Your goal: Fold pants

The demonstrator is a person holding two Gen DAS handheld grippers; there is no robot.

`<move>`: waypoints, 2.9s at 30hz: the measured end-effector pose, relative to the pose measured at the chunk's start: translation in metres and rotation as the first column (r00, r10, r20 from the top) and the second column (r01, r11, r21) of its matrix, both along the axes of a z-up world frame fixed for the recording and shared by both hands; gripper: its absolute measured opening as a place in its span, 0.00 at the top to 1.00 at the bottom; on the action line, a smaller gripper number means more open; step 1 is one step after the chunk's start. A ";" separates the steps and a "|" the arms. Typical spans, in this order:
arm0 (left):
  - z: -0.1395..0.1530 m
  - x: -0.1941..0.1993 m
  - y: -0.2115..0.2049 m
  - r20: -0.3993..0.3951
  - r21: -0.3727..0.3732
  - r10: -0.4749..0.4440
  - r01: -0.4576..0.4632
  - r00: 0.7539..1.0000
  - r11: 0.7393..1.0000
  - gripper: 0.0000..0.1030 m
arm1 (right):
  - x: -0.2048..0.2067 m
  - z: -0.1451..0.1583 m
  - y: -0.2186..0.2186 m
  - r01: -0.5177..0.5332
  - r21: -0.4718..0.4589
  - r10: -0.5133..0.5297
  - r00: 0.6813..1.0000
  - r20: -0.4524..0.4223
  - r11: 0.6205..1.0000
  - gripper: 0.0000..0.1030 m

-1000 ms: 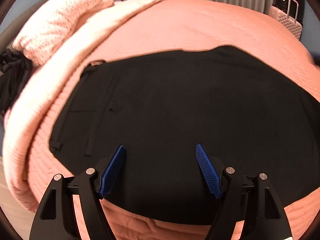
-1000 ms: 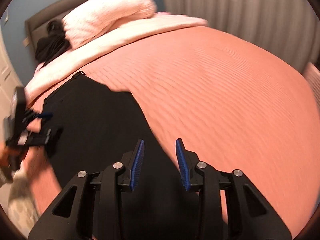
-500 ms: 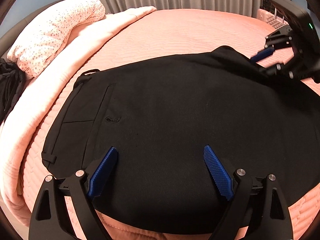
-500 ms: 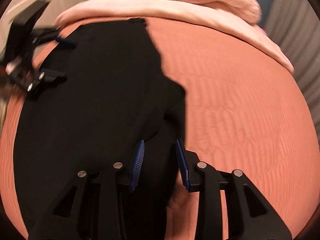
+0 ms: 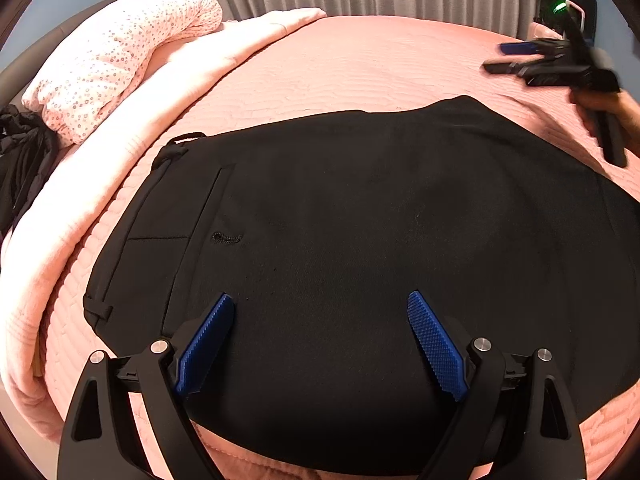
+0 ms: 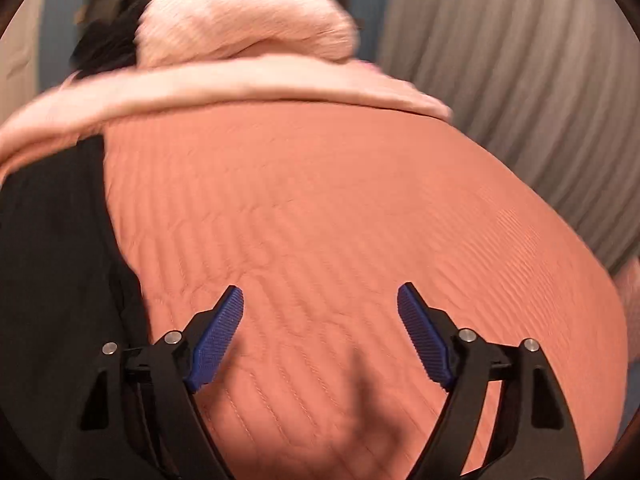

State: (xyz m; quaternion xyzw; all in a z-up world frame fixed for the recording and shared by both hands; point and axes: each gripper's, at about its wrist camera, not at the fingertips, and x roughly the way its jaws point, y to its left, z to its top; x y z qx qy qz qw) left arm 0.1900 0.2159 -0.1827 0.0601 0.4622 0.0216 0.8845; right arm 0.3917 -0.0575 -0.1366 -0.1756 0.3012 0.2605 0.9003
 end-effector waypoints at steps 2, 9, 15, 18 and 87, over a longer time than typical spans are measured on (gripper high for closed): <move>0.000 0.001 0.000 -0.005 -0.001 0.004 -0.004 1.000 1.000 0.15 | -0.027 0.012 0.013 -0.101 0.122 0.116 0.986 -0.122 0.987 0.23; 0.001 0.003 -0.001 -0.027 0.003 0.014 -0.014 1.000 1.000 0.15 | -0.041 -0.053 0.106 -0.188 0.127 0.224 0.887 -0.403 0.974 0.69; 0.000 0.007 0.001 -0.035 0.002 -0.008 0.009 0.999 1.000 0.15 | -0.051 -0.017 0.111 -0.069 0.259 0.176 0.891 -0.418 0.964 0.98; -0.001 0.010 0.001 -0.023 0.008 -0.019 0.019 1.000 1.000 0.14 | -0.051 -0.050 0.136 -0.071 0.058 0.089 0.893 -0.442 0.996 1.00; 0.049 -0.026 0.129 0.016 -0.125 0.038 -0.035 0.999 0.992 0.10 | -0.019 -0.006 0.326 -0.248 -0.017 0.231 0.922 -0.309 0.969 0.05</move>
